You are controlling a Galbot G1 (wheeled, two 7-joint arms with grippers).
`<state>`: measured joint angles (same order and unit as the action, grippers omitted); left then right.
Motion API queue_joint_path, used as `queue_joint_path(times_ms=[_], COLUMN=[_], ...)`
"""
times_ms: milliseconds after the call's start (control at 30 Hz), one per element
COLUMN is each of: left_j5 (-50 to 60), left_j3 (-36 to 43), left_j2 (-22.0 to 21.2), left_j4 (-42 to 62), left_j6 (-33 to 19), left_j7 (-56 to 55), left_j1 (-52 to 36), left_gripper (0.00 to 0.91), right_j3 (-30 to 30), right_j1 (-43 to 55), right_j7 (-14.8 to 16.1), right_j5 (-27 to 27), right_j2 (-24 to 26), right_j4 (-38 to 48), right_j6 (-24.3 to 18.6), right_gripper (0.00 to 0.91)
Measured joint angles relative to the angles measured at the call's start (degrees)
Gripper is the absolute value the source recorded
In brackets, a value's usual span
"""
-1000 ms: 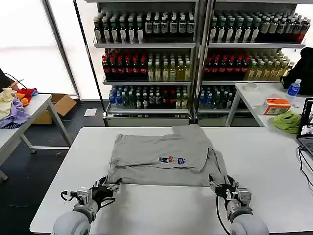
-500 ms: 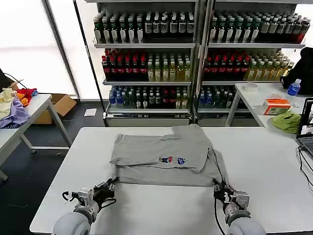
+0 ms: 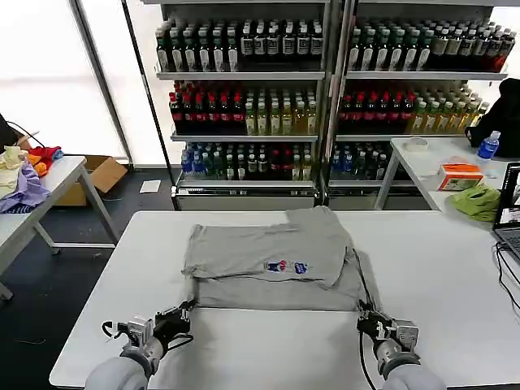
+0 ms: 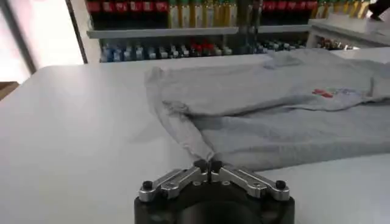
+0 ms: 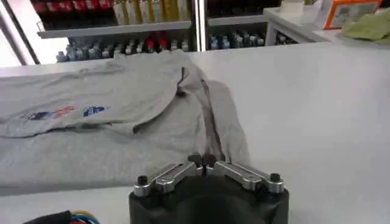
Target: Fold and organize the clothes.
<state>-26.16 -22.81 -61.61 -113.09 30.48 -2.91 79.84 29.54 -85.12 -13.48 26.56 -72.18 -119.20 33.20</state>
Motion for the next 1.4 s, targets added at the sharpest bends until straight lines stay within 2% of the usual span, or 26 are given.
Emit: queue_joint_path(times_ms=[367, 733, 767, 800, 1067, 1400], left_j5=[0.77, 3.49, 3.72, 3.89, 5.27, 5.15], left_j3=[-2.71, -8.64, -9.23, -9.83, -11.84, -14.52], left_j2=[0.00, -0.60, -0.67, -0.77, -1.34, 0.24], left_j4=[-6.26, -14.81, -15.41, -16.08, -20.31, -22.20], left_j6=[0.88, 0.19, 0.19, 0.24, 0.86, 1.90], left_j7=[0.28, 2.61, 2.82, 2.95, 3.46, 3.93], left_j1=[7.77, 22.80, 24.07, 25.47, 31.85, 31.70], left_gripper=[0.010, 0.020, 0.665, 0.907, 0.907, 0.907], right_j3=[2.29, 5.68, 5.79, 5.86, 6.62, 10.14], right_j1=[-11.05, -21.30, -22.04, -22.58, -24.98, -22.71], right_j7=[0.87, 1.44, 1.48, 1.48, 1.50, 3.11], right_j5=[0.84, 0.59, 0.34, 0.17, -0.61, -0.25], right_j2=[0.23, 1.66, 1.76, 1.80, 2.05, 3.84], right_j4=[-7.27, -13.05, -13.50, -13.89, -16.84, -18.36], right_j6=[-0.04, -0.05, -0.06, -0.05, 0.00, 0.05], right_gripper=[0.000, 0.000, 0.212, 0.907, 0.907, 0.907])
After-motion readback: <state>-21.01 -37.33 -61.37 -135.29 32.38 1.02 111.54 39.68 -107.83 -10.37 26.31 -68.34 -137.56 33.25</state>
